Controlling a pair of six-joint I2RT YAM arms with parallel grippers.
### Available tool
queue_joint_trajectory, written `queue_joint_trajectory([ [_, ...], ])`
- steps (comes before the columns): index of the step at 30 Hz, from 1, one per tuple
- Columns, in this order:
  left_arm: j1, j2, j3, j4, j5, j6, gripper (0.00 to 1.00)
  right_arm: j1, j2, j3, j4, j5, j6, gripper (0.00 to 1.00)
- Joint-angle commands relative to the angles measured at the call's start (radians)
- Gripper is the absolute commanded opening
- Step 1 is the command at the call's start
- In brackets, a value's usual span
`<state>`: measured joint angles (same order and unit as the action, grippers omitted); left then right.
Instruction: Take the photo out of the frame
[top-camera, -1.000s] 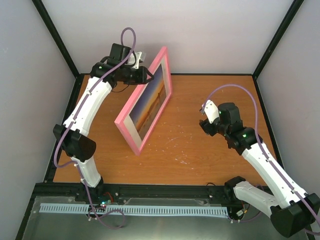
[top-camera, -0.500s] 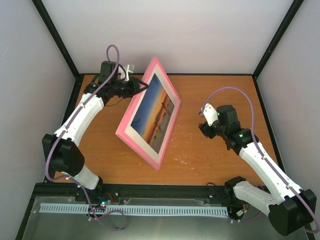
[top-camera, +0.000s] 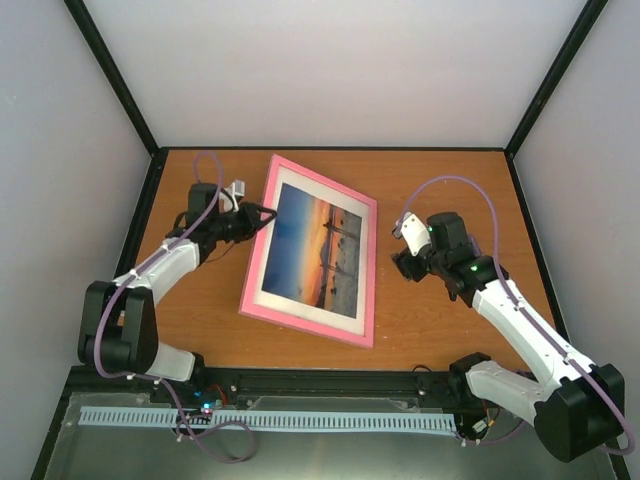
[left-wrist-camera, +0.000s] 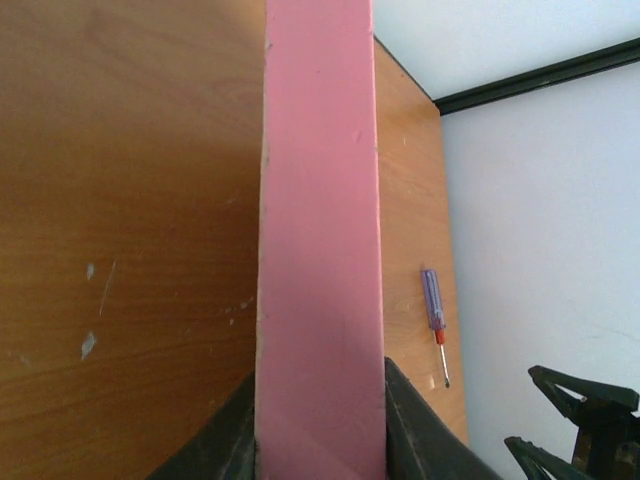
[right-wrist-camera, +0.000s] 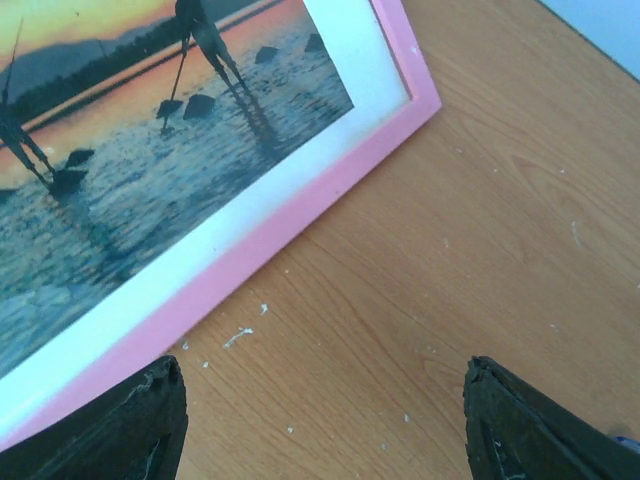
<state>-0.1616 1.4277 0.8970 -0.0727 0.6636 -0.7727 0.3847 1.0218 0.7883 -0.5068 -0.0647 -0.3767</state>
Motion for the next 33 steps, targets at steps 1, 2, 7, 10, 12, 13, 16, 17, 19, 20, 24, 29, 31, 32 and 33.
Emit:
queue_joint_trajectory([
  [1, -0.003, -0.036, -0.138, 0.278, 0.056, -0.054, 0.03, -0.009, 0.011, -0.02, 0.019, -0.032, 0.007, 0.73],
  [2, -0.003, -0.042, -0.179, 0.329, 0.06, -0.072, 0.03, -0.009, 0.013, -0.02, 0.018, -0.039, 0.007, 0.73],
  [7, -0.003, -0.043, -0.343, 0.549, 0.062, -0.136, 0.03, -0.009, 0.038, -0.017, 0.012, -0.06, 0.007, 0.74],
  [10, -0.003, -0.009, -0.404, 0.649, 0.059, -0.153, 0.03, -0.009, 0.048, -0.017, 0.011, -0.063, 0.004, 0.74],
  [12, -0.003, 0.016, -0.441, 0.721, 0.057, -0.171, 0.03, -0.009, 0.053, -0.017, 0.01, -0.064, 0.003, 0.74],
  [13, -0.003, 0.029, -0.46, 0.764, 0.056, -0.184, 0.03, -0.009, 0.055, -0.017, 0.011, -0.063, 0.003, 0.74],
  [16, -0.003, 0.085, -0.51, 0.89, 0.064, -0.234, 0.05, -0.009, 0.061, -0.017, 0.012, -0.06, 0.003, 0.74],
  [17, -0.003, 0.105, -0.522, 0.933, 0.07, -0.25, 0.05, -0.009, 0.063, -0.017, 0.012, -0.061, 0.001, 0.74],
  [19, -0.002, 0.141, -0.545, 1.012, 0.067, -0.281, 0.06, -0.009, 0.068, -0.017, 0.014, -0.059, -0.001, 0.74],
  [20, -0.003, 0.158, -0.556, 1.048, 0.059, -0.293, 0.05, -0.008, 0.071, -0.017, 0.014, -0.056, 0.0, 0.74],
  [24, -0.025, 0.221, -0.521, 1.081, 0.024, -0.296, 0.05, -0.009, 0.076, -0.017, 0.016, -0.051, -0.002, 0.74],
  [29, -0.113, 0.315, -0.446, 1.083, -0.079, -0.341, 0.07, -0.009, 0.086, -0.017, 0.018, -0.042, -0.005, 0.74],
  [31, -0.145, 0.347, -0.439, 1.109, -0.165, -0.396, 0.07, -0.009, 0.087, -0.017, 0.018, -0.039, -0.005, 0.74],
  [32, -0.158, 0.366, -0.429, 1.133, -0.186, -0.414, 0.07, -0.01, 0.087, -0.017, 0.018, -0.039, -0.005, 0.74],
  [33, -0.169, 0.385, -0.42, 1.157, -0.207, -0.433, 0.07, -0.009, 0.087, -0.017, 0.017, -0.037, -0.005, 0.74],
])
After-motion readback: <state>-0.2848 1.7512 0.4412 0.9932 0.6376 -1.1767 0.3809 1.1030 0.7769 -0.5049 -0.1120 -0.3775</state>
